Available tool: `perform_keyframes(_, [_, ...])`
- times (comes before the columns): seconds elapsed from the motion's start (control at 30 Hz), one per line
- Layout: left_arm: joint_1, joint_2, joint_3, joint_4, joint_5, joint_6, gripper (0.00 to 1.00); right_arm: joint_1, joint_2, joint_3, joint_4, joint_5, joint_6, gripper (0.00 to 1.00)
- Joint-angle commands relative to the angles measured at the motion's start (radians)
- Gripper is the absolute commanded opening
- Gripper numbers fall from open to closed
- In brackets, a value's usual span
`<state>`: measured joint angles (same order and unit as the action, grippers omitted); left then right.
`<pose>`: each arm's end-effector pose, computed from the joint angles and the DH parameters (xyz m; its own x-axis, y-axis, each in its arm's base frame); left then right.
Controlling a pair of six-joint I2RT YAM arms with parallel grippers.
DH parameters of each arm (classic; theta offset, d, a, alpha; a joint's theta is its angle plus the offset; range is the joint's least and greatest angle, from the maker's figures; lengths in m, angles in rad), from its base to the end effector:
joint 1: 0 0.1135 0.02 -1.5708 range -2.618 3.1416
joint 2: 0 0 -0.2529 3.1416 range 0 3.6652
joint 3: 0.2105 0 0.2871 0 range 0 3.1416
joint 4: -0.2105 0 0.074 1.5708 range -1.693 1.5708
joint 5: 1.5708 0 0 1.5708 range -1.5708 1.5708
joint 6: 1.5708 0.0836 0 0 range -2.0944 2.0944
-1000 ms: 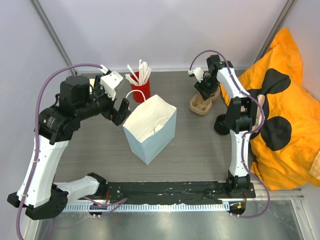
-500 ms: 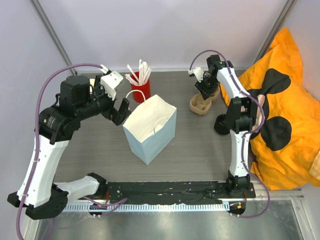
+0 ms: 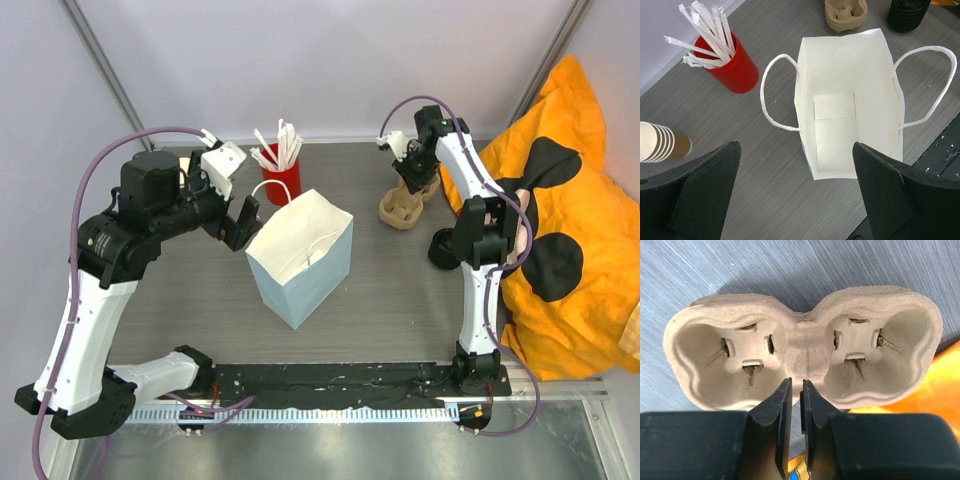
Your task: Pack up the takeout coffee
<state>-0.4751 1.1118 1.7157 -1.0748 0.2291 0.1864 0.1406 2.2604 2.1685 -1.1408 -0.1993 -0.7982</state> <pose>0.2078 -0.1283 0.4785 -0.2805 0.3473 -0.8948 0.6894 0.7216 0.0639 0.5103 0.0889 0.1955 -0.5071 -0.7807 -0.3653 -0.8101 0.5763 -0.1072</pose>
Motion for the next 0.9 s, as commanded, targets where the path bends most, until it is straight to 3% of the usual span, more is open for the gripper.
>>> perform_keyframes(0.0, [0.007, -0.010, 0.004, 0.021, 0.018, -0.013, 1.00, 0.010, -0.081, 0.034, -0.013, -0.009, 0.005, 0.19])
perform_keyframes(0.03, [0.006, -0.010, 0.004, 0.021, 0.019, -0.015, 1.00, 0.010, -0.079, 0.033, -0.013, -0.009, 0.005, 0.20])
perform_keyframes(0.1, [0.007, -0.012, 0.004, 0.021, 0.021, -0.016, 1.00, 0.010, -0.073, 0.028, -0.010, -0.009, 0.004, 0.33])
perform_keyframes(0.27, [0.007, -0.013, 0.004, 0.019, 0.018, -0.016, 1.00, 0.010, -0.032, 0.027, -0.002, -0.008, 0.005, 0.52])
perform_keyframes(0.63, [0.007, -0.004, 0.004, 0.021, 0.018, -0.013, 1.00, 0.010, 0.028, 0.027, 0.033, -0.011, 0.017, 0.57])
perform_keyframes(0.87, [0.007, 0.003, 0.009, 0.019, 0.018, -0.015, 1.00, 0.010, 0.041, 0.019, 0.046, -0.017, 0.025, 0.53])
